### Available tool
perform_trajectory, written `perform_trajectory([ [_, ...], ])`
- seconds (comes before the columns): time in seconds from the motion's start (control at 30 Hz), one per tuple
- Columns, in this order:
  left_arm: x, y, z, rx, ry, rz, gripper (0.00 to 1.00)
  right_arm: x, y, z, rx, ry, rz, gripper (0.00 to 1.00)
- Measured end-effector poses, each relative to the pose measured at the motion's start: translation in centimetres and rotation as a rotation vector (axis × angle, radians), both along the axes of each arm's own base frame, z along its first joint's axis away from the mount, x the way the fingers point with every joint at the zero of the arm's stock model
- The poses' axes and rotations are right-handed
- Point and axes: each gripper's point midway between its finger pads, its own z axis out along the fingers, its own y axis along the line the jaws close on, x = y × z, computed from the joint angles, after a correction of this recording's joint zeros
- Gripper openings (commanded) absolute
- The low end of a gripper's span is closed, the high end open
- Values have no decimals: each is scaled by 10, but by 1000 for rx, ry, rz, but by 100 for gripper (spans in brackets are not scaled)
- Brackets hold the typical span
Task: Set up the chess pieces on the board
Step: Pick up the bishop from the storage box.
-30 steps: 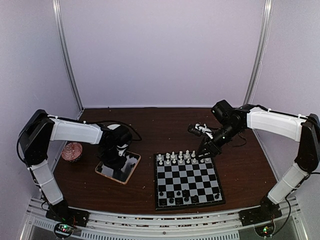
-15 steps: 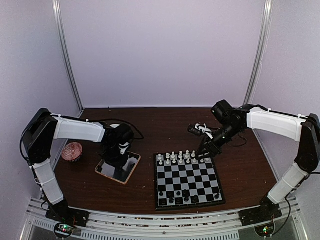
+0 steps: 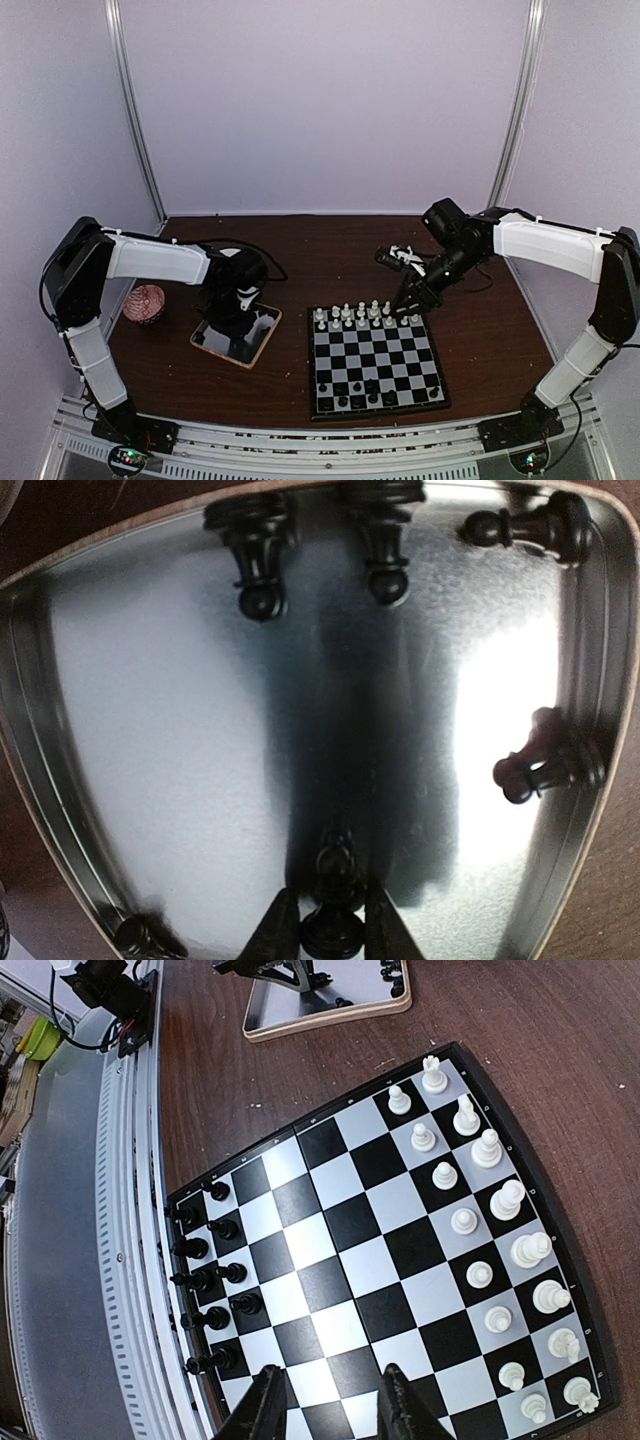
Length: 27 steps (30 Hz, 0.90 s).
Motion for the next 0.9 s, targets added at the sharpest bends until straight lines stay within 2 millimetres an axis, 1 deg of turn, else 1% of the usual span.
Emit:
perform_trajectory([
  [0.23,-3,4,1,6,-3,2,6,0,0,0,1,1,-1,32],
  [0.33,-7,10,3,5,-25,-1,5,0,2,3,10,15,-13,32],
  [0.4,-9,13,9,-9,-51,-6,6,1,4,6,23,24,-23,32],
  [0.43,-9,14,15,-27,-74,-11,6,2,5,10,32,27,-27,33],
  [0.5,-6,8,34,-95,-142,-27,8,4,10,20,62,33,-35,33],
  [0.57,0,-8,61,-201,-226,-52,8,7,16,33,96,37,-36,33],
  [0.63,4,-27,83,-297,-292,-90,8,10,22,46,129,45,-31,33],
  [0.67,5,-36,91,-331,-313,-112,8,12,26,50,142,53,-29,33],
  [0.7,5,-46,97,-357,-327,-137,8,13,29,54,154,63,-23,34],
  [0.77,2,-67,101,-393,-343,-196,8,14,36,55,168,100,-12,35],
  [0.9,-12,-107,105,-460,-355,-307,9,9,47,43,168,206,-6,38],
])
